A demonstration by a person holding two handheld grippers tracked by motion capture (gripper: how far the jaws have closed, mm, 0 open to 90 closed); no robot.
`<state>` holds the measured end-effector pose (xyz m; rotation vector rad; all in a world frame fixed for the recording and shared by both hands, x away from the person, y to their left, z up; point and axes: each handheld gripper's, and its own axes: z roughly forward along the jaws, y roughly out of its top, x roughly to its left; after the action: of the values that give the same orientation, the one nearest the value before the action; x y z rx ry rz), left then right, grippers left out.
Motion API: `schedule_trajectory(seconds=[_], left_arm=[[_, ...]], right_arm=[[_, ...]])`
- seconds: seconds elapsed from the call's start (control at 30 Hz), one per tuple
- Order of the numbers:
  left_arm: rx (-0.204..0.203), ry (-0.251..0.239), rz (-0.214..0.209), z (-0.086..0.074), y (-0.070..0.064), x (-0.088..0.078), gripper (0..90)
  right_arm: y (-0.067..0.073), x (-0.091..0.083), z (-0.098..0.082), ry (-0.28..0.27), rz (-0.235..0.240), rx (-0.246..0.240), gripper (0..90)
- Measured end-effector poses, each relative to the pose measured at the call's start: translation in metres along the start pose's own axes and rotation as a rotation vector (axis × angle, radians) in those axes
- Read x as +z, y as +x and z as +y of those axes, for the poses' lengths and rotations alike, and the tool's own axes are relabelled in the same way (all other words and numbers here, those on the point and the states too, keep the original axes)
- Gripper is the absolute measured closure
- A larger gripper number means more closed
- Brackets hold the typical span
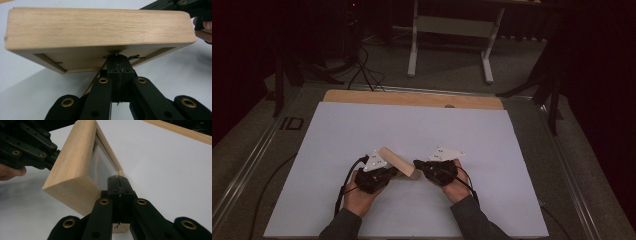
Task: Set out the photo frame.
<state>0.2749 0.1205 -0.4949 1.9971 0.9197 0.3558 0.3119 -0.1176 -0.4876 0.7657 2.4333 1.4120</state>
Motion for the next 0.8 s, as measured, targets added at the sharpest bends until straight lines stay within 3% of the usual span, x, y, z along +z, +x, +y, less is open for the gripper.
schedule_trajectory(seconds=[0.43,0.8], left_arm=[[-0.020,-0.010,0.034,0.000,0.005,0.003,89.5],[-0.059,-0.027,0.063,0.000,0.014,0.005,89.5]], right_arm=[[0.005,0.004,-0.005,0.029,0.008,-0.019,89.6],[0.018,0.013,-0.010,0.066,0.022,-0.050,89.5]])
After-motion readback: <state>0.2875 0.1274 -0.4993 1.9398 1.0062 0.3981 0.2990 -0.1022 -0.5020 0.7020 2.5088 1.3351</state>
